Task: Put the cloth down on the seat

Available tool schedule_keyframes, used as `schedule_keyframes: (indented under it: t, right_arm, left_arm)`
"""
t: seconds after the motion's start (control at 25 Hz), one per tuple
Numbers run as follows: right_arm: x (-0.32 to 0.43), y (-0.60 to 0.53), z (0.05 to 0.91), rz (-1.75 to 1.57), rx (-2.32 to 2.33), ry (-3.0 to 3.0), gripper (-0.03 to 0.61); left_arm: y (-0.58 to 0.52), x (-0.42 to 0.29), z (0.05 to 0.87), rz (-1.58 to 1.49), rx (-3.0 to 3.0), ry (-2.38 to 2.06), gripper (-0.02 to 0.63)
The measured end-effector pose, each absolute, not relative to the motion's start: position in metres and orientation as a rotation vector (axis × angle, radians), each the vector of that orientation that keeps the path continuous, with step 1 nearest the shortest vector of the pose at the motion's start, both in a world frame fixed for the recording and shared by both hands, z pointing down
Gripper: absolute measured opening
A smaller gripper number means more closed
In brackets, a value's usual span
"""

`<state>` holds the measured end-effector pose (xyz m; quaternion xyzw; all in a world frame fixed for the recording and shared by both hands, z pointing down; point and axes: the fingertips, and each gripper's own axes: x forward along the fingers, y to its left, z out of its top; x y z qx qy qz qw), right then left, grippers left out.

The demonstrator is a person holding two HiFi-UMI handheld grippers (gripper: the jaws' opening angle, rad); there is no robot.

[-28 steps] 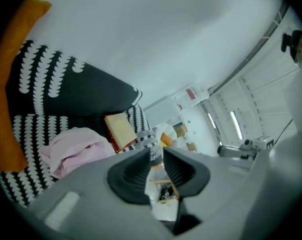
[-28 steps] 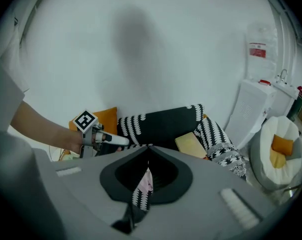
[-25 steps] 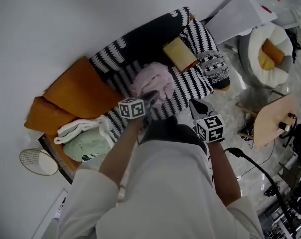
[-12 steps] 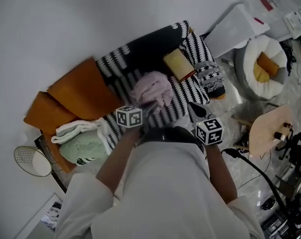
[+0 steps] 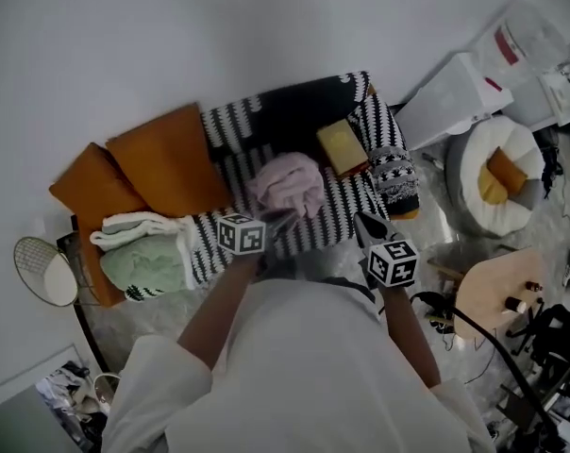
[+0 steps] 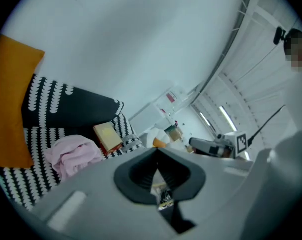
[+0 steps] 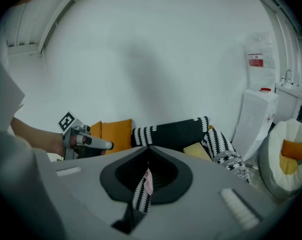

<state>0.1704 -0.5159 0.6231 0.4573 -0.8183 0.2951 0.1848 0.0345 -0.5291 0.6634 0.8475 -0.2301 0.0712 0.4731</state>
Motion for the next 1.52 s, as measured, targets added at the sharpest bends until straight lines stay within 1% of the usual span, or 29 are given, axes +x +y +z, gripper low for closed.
schedule_keyframes:
  t: [0.28,0.88,1.24,1.52]
  right_arm:
    - [0.186,-0.479,0.609,0.78,1.175,-2.399,0.003]
    - [0.263,-0.362,0.603,0.753,1.09,-2.476,0.003]
    - [0.277,-0.299,0.595,0.689,0.995,-2.523,0.004]
    - [0.265,-0.27,0.591,0.683,0.98,-2.533,0.003]
  left_arm:
    - [-0.477,0.055,0.646,0.113,2.089,-0.669,0.0]
    - [-0.36,0.098,0.622,0.015,2.128,-0.872,0.0]
    - [-0.289,0.115,0.599,0.006,2.218,-0.949,0.002]
    - [-0.248,0.099,0.583,-0.009,2.266,-1.035,0.0]
